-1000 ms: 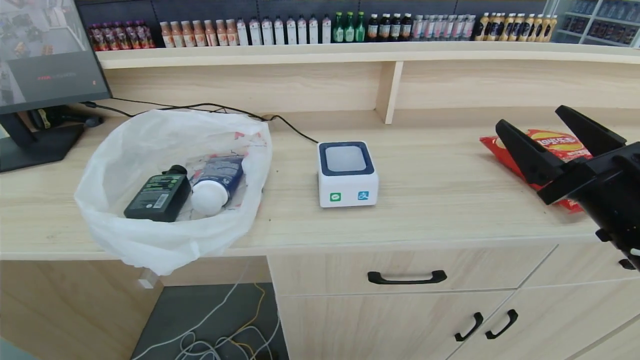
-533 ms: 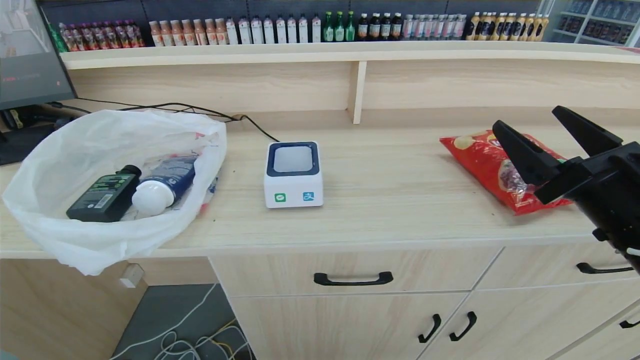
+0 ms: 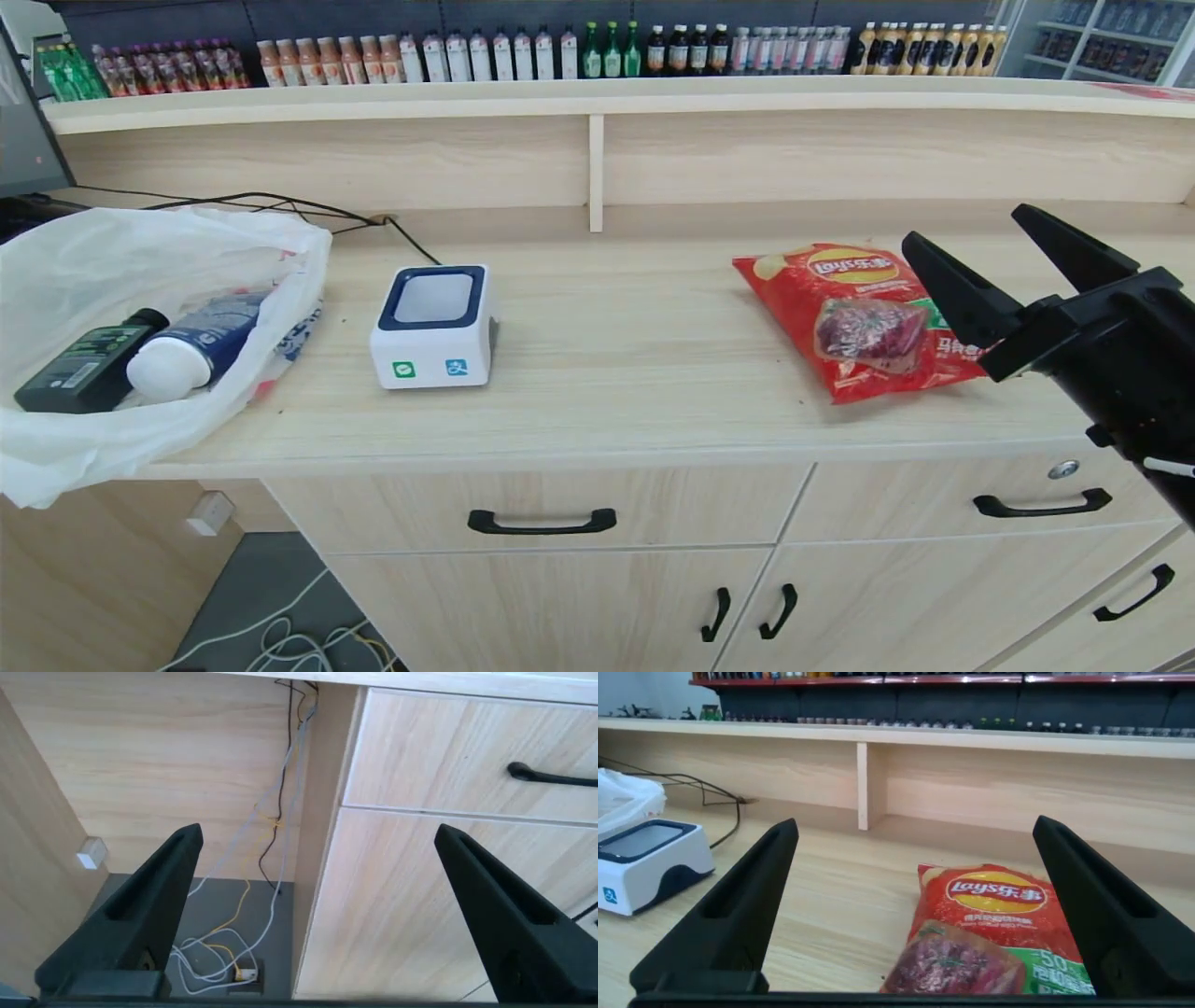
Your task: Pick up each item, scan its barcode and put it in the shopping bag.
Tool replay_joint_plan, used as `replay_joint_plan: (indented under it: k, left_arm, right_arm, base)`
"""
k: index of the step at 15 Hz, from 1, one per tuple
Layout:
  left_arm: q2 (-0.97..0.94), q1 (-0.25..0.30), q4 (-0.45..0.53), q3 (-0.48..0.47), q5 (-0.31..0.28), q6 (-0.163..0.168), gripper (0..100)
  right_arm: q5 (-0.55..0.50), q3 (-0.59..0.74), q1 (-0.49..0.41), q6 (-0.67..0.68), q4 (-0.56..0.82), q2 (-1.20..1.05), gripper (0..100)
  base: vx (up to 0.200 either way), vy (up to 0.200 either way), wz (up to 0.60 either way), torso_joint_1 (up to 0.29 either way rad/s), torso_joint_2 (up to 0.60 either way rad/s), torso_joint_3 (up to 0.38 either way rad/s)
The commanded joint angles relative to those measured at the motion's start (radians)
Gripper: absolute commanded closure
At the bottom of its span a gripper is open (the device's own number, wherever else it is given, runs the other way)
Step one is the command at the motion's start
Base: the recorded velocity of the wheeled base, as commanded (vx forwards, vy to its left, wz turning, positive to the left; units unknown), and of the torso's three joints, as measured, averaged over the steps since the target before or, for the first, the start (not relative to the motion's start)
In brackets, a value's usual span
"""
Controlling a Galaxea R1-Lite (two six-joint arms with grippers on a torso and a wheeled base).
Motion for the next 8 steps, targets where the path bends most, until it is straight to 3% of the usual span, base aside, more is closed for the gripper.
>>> replay_joint_plan:
  k: [1,3,8]
  left_arm:
    - [0.000,0.000,0.000,0.000,0.000,0.000,0]
    - [0.000,0.000,0.000,0.000,0.000,0.002,0]
    - [0.000,0.000,0.000,0.000,0.000,0.008,0]
  right_arm:
    - [0.001,-0.004,-0.001,-0.001,0.000,0.011,0]
    - [0.001,0.007,-0.001,0.001,-0.006,0.019,0]
    - [-0.009,-0.005,0.008,0.028,-0.009,0.034,0]
  base:
    - [0.000,-0.200,0.00,-0.002,0.00,0.002]
    - [0.000,-0.200,0.00,0.002,0.00,0.005]
    - [0.000,0.000,0.00,0.000,0.00,0.000]
